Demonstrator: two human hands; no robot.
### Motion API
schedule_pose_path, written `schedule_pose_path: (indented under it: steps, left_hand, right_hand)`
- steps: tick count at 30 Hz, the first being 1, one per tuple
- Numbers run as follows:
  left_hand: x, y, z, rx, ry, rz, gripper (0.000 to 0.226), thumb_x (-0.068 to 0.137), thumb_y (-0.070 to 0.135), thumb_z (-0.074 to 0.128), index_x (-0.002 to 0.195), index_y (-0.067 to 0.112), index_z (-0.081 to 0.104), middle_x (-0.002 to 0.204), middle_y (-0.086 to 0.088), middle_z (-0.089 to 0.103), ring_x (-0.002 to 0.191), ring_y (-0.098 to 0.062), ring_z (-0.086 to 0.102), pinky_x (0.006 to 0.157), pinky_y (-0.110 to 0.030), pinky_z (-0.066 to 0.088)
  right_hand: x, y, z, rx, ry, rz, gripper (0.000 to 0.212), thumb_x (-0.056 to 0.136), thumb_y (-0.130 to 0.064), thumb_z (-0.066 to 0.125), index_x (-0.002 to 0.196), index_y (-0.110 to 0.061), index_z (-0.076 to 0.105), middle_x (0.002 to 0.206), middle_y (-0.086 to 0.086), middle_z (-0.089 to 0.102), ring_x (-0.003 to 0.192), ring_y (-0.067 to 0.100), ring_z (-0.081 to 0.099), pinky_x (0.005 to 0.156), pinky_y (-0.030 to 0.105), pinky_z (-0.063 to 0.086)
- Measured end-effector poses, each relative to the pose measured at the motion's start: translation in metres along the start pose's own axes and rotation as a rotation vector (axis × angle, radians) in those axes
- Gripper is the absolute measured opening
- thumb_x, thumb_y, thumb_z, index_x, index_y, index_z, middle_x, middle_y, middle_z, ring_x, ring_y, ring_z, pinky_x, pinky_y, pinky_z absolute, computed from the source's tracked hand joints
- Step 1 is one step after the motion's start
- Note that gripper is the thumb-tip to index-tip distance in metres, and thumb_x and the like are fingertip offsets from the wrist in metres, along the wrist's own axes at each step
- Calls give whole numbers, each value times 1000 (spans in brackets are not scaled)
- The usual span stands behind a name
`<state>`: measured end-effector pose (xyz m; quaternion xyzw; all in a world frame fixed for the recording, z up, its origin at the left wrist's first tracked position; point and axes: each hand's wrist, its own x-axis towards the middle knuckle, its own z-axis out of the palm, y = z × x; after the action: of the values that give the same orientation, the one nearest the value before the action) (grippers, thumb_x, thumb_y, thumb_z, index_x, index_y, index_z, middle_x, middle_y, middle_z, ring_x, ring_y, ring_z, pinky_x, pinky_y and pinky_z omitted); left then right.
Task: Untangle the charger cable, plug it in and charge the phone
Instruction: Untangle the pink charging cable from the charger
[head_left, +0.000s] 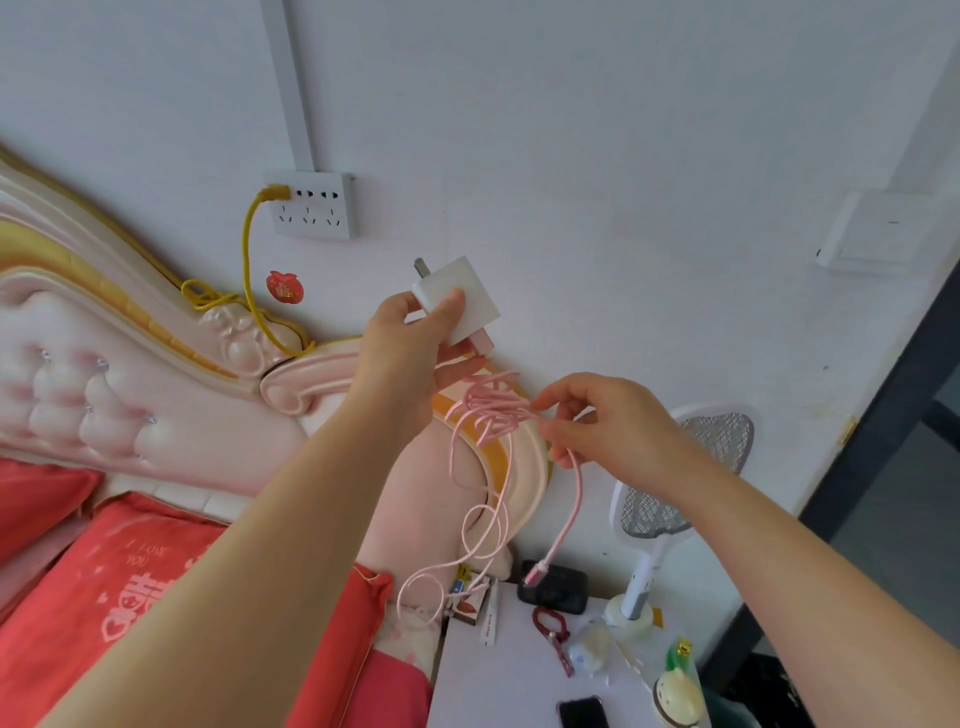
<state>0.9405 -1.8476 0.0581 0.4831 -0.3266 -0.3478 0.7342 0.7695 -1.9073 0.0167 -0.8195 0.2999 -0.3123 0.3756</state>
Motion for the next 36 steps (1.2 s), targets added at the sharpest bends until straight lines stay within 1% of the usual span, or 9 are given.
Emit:
schedule_pose_path:
  steps: [3, 8, 12, 16, 19, 24, 28, 32, 36]
  left_hand:
    - [1, 0, 0, -17, -3, -6, 31, 90, 18, 57, 115, 1, 49, 86, -10, 61, 67, -23, 66, 64, -37, 60]
    - [3, -1, -1, 7, 8, -10, 33, 90, 18, 58, 117, 1, 49, 88, -11, 62, 69, -24, 67, 61, -36, 59]
    - [5, -1, -1, 1, 2, -12, 33, 90, 18, 57, 117, 0, 48, 87, -11, 61, 68, -24, 67, 63, -38, 60]
    - [4, -2, 2, 20, -6, -14, 27, 90, 17, 57, 112, 2, 50, 86, -10, 62, 67, -23, 67, 64, -39, 60]
    - [4, -3, 2, 31, -5, -10, 26, 90, 17, 58, 111, 4, 50, 87, -10, 63, 66, -22, 68, 63, -38, 60]
    - [6, -6, -1, 36, 0, -10, 12, 89, 16, 59, 98, 10, 53, 81, -9, 64, 62, -21, 68, 60, -37, 60]
    - [7, -6, -5, 33, 16, -14, 24, 89, 17, 59, 109, 5, 51, 85, -10, 63, 64, -22, 69, 56, -33, 58]
    - [8, -6, -8, 27, 41, -12, 33, 89, 18, 58, 116, 1, 49, 90, -11, 62, 70, -25, 68, 59, -36, 59]
    - [8, -2, -11, 3, 61, -4, 35, 90, 18, 58, 118, -1, 48, 89, -10, 61, 67, -23, 68, 62, -36, 60]
  right_hand:
    - [0, 5, 5, 92, -48, 45, 16, 82, -14, 65, 84, -30, 63, 53, -10, 63, 58, 14, 67, 63, 29, 59]
    - [-3, 8, 10, 317, -107, 78, 23, 83, -12, 64, 82, -34, 67, 55, -13, 63, 61, 11, 67, 61, 22, 57]
    - [-2, 6, 8, 404, -126, 53, 19, 79, -12, 68, 77, -31, 71, 59, -11, 63, 63, 12, 68, 62, 22, 57]
    - [1, 3, 8, 320, -79, 43, 13, 76, -10, 71, 71, -21, 65, 60, -4, 68, 60, 14, 66, 62, 27, 58]
    - [1, 1, 9, 181, 21, 3, 14, 74, -14, 73, 69, -21, 61, 60, -2, 69, 57, 18, 67, 61, 31, 57]
    - [-4, -3, 11, 153, 119, -115, 18, 78, -13, 68, 70, -26, 57, 67, -3, 63, 53, 16, 66, 44, 19, 48]
    - [-4, -3, 10, 269, 4, -65, 22, 83, -8, 62, 74, -28, 60, 66, -5, 59, 47, 11, 57, 46, 22, 46]
    - [-6, 1, 5, 516, -80, 52, 22, 84, 1, 56, 78, -19, 62, 60, -8, 61, 53, 5, 57, 46, 18, 47]
    - [-10, 3, -1, 596, -140, 63, 26, 82, 5, 56, 73, -18, 64, 70, -4, 64, 60, 5, 61, 49, 18, 50]
